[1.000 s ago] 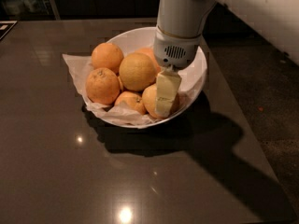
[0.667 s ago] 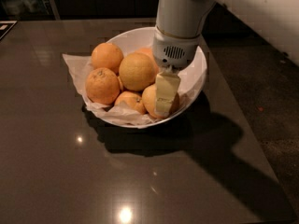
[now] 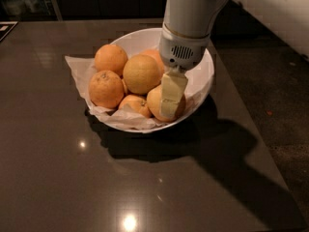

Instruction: Pick orange from white bowl

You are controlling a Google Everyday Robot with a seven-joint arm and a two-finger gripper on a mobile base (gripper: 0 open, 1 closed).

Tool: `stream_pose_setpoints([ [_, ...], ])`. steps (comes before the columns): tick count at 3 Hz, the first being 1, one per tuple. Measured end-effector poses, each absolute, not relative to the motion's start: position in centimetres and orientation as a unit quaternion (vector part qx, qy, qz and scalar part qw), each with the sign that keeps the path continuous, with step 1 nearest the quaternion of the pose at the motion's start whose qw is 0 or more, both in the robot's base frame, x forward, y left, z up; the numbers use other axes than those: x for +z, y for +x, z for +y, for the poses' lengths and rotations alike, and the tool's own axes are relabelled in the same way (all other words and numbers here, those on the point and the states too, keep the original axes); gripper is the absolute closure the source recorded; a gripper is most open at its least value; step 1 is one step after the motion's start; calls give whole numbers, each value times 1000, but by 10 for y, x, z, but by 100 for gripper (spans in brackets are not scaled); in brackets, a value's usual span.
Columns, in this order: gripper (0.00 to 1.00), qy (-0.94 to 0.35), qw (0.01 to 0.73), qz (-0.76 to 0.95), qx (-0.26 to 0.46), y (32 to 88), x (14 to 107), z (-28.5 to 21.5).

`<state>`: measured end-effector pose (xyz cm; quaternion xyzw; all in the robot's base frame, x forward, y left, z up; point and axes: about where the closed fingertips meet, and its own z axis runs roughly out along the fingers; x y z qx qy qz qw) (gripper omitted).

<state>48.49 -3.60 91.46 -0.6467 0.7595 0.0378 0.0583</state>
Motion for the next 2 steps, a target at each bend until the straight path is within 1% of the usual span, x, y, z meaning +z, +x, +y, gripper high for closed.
stream_pose_setpoints([
  [2, 100, -631, 168, 755, 57, 459, 977, -57],
])
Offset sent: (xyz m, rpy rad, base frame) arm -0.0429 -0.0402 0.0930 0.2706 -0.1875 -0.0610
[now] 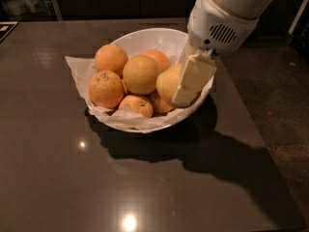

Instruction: Pick orange from white bowl

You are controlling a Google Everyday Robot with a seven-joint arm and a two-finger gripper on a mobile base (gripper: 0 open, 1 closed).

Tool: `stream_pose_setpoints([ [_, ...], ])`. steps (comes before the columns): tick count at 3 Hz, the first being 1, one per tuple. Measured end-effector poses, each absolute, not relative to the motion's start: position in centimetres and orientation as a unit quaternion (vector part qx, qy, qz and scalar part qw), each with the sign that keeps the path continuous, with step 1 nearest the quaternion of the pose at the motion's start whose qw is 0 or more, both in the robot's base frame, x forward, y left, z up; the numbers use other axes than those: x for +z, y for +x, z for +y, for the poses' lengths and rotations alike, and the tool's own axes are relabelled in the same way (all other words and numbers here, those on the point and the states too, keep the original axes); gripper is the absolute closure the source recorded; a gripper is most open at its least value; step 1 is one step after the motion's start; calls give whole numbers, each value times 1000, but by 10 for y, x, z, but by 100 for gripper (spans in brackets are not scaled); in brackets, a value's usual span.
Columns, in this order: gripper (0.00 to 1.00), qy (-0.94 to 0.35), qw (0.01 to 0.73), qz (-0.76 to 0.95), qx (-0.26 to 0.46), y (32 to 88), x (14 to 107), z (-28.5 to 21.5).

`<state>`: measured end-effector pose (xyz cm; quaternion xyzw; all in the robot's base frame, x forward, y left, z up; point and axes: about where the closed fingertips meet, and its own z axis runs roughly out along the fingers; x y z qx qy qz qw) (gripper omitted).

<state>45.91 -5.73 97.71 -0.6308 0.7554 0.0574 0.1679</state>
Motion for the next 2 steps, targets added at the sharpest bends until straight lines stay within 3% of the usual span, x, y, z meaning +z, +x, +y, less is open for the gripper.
stream_pose_setpoints([
  [2, 100, -632, 221, 736, 102, 435, 1006, -70],
])
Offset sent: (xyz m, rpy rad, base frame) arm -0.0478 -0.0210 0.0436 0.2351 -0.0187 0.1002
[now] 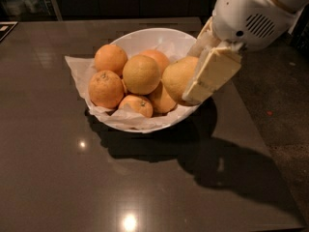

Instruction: Pick orange from white bowl

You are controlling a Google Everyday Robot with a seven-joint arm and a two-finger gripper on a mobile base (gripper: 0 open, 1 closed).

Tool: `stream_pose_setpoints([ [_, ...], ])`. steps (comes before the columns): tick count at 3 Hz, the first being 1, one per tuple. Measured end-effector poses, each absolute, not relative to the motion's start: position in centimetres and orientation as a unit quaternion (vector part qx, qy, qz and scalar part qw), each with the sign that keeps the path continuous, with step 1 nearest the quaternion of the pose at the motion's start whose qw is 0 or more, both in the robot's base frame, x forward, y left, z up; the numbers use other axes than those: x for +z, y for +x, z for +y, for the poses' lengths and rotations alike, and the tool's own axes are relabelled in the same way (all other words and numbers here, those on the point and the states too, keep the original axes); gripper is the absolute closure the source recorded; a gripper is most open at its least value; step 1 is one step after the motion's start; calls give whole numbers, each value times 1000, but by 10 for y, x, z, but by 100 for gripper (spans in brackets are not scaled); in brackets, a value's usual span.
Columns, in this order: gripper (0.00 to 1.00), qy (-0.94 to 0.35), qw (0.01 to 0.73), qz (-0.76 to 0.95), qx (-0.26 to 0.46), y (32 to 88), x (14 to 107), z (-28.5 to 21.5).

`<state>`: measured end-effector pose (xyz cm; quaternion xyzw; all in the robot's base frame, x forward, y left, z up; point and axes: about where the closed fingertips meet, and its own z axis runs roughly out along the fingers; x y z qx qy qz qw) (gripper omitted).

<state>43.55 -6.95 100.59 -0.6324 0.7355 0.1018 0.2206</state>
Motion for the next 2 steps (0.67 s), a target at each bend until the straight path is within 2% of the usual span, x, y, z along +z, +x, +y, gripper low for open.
stream_pose_setpoints([
  [2, 100, -651, 288, 692, 123, 383, 1045, -78],
])
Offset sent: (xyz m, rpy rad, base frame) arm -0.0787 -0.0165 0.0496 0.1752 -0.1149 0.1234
